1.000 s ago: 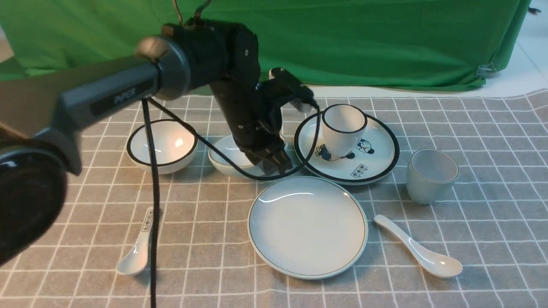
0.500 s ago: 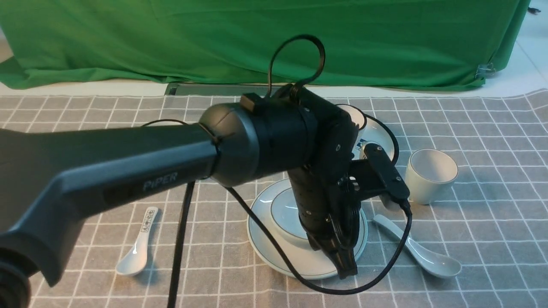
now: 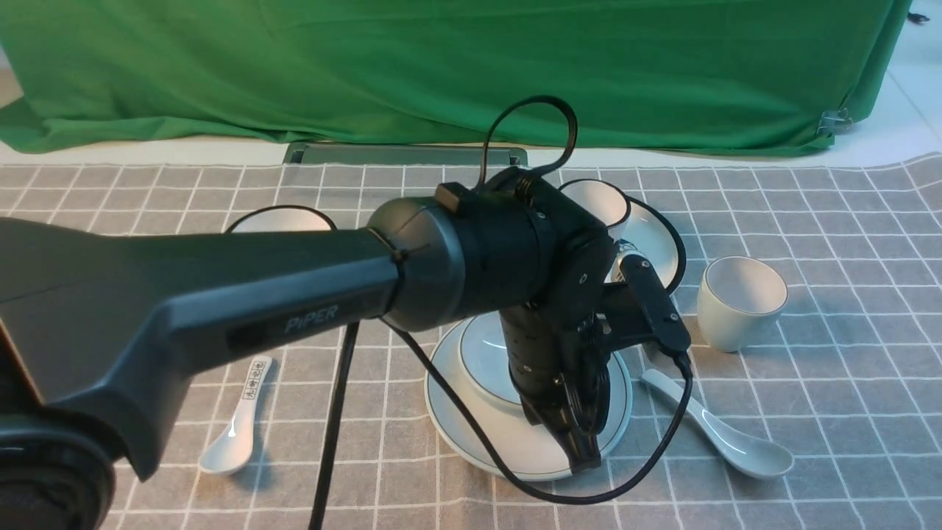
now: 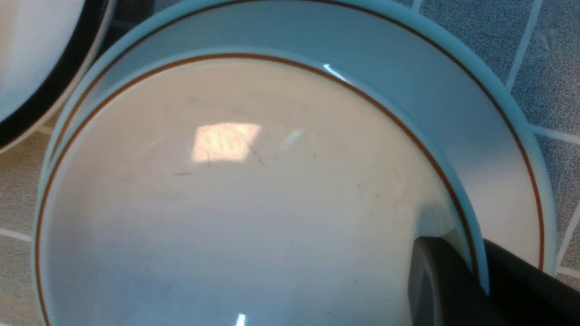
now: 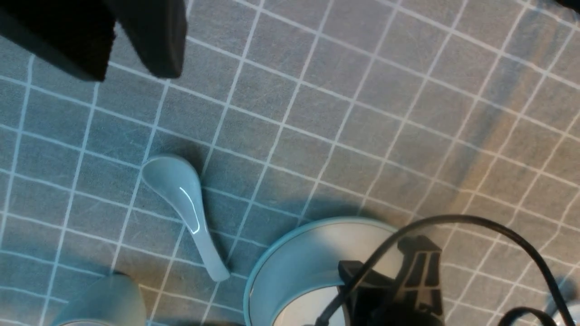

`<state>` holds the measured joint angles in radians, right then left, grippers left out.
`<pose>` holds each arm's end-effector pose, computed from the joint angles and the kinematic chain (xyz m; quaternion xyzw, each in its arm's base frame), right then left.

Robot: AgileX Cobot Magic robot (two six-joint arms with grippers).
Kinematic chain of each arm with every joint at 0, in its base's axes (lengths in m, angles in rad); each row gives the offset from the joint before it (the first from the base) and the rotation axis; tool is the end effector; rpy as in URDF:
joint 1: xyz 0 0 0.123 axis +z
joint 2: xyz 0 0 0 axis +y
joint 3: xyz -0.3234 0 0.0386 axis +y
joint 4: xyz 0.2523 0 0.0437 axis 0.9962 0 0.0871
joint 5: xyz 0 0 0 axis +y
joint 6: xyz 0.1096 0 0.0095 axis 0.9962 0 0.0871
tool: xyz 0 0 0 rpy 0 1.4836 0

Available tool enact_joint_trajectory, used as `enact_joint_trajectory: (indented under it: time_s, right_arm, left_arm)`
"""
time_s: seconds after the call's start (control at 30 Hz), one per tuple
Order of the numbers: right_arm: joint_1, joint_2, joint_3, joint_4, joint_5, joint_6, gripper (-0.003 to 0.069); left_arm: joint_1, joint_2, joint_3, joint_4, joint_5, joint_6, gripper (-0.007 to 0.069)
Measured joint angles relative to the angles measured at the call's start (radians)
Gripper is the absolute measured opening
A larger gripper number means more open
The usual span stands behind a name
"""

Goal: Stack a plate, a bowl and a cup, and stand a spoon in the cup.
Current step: Use the left arm to put the blue rice bowl into the blue large plate in the middle, then use the right arm to grab a blue teacup

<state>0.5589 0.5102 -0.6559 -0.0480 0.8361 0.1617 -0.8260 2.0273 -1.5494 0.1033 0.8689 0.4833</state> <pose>0.0618 0.0340 0.3321 -0.1804 0.8664 0.1422 0.4433 0.3149 -0.3287 0.2147 0.6220 0.7663 0.0171 0.1600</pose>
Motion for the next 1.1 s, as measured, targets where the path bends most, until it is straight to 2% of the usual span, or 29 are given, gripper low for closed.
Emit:
enact_joint_trajectory:
  time_s: [0.17, 0.2, 0.3, 0.4, 0.53, 0.63, 0.77, 0.9, 0.97, 1.03, 1.1]
  right_arm:
    - [0.000, 0.003, 0.000, 0.000, 0.000, 0.043, 0.0262]
    - [0.000, 0.011, 0.000, 0.000, 0.000, 0.052, 0.0314]
    - [0.000, 0.038, -0.002, 0.000, 0.000, 0.058, 0.0404]
    - [0.000, 0.078, -0.020, 0.000, 0.002, 0.058, 0.0435]
    - [0.000, 0.193, -0.094, -0.013, 0.002, 0.030, 0.0434]
    - [0.000, 0.292, -0.166, -0.031, 0.001, -0.018, 0.0430]
    - [0.000, 0.496, -0.277, -0.113, -0.029, -0.072, 0.0430]
    - [-0.031, 0.714, -0.397, -0.146, -0.020, -0.147, 0.0430]
    - [-0.078, 0.857, -0.479, -0.139, -0.006, -0.210, 0.0430]
    - [-0.136, 0.977, -0.560, -0.093, 0.003, -0.290, 0.0430]
    - [-0.172, 1.048, -0.607, -0.034, 0.006, -0.361, 0.0430]
  left_arm:
    - [0.005, 0.006, 0.000, -0.006, 0.014, -0.004, 0.0086]
    - [0.009, 0.006, 0.000, -0.012, 0.017, -0.005, 0.0131]
    - [0.011, 0.004, 0.000, -0.019, 0.017, -0.009, 0.0237]
    - [0.011, -0.005, 0.000, -0.043, 0.019, -0.011, 0.0325]
    - [0.011, -0.064, 0.000, -0.079, 0.051, -0.023, 0.0445]
    - [0.011, -0.155, 0.000, -0.087, 0.083, -0.073, 0.0465]
    - [0.017, -0.343, 0.008, -0.124, 0.118, -0.125, 0.0390]
    - [0.032, -0.546, 0.108, -0.203, 0.041, -0.144, 0.0212]
    - [0.033, -0.687, 0.208, -0.228, -0.027, -0.145, 0.0104]
    - [0.032, -0.827, 0.326, -0.242, -0.110, -0.145, 0.0036]
    - [0.032, -0.912, 0.405, -0.244, -0.154, -0.146, 0.0018]
